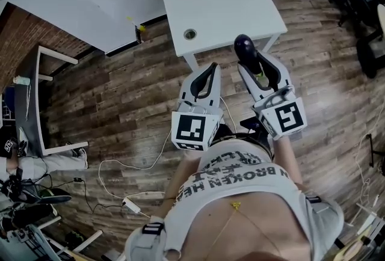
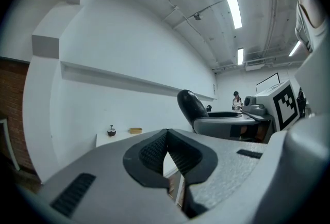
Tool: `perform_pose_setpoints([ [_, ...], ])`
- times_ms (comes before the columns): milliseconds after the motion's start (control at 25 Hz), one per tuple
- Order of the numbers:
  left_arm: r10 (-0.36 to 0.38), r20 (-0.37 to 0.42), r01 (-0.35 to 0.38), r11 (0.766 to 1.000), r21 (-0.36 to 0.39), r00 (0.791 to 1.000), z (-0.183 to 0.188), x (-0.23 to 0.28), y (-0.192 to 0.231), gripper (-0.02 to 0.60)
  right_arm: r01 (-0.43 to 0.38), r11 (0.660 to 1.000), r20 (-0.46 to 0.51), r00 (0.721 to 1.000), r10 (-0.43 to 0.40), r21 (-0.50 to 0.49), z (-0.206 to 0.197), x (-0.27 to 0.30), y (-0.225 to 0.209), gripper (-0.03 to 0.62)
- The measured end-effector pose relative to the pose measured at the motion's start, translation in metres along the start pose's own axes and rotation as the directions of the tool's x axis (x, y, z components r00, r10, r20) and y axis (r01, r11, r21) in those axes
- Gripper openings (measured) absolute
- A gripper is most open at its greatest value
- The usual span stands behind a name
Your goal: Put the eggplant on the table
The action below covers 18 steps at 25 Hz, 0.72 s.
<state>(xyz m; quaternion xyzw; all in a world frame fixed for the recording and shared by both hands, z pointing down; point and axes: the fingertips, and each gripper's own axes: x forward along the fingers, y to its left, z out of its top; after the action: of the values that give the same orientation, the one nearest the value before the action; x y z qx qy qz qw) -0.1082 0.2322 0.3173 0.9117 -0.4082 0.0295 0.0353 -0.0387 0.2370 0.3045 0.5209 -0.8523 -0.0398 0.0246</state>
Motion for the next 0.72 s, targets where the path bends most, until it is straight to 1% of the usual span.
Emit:
perform_pose_setpoints([
  [200,-0.012,0.008,0.012,1.000,-0.001,1.000,-0.001,0.002,0.016,0.006,0.032,0.999,-0.016,0.999,-0.032,0.000,-0.006,0.011,-0.003,0.184],
  [400,-0.009,-0.009,0.009,1.000,-0.015,1.000,-0.005,0.009,0.034,0.006,0.060,0.998,-0.041,0.997,-0.060,-0.002,-0.011,0.024,-0.012,0.184],
  [560,0.010,-0.019,-0.011,0.999,-0.032,1.000,-0.008,0.014,0.048,0.006,0.061,0.998,-0.054,0.997,-0.061,-0.001,-0.013,0.036,-0.017,0.184],
  [720,0.035,-0.023,-0.036,0.999,-0.033,0.999,-0.013,0.026,0.063,0.006,0.041,0.999,-0.048,0.998,-0.041,0.003,-0.015,0.054,-0.027,0.184],
])
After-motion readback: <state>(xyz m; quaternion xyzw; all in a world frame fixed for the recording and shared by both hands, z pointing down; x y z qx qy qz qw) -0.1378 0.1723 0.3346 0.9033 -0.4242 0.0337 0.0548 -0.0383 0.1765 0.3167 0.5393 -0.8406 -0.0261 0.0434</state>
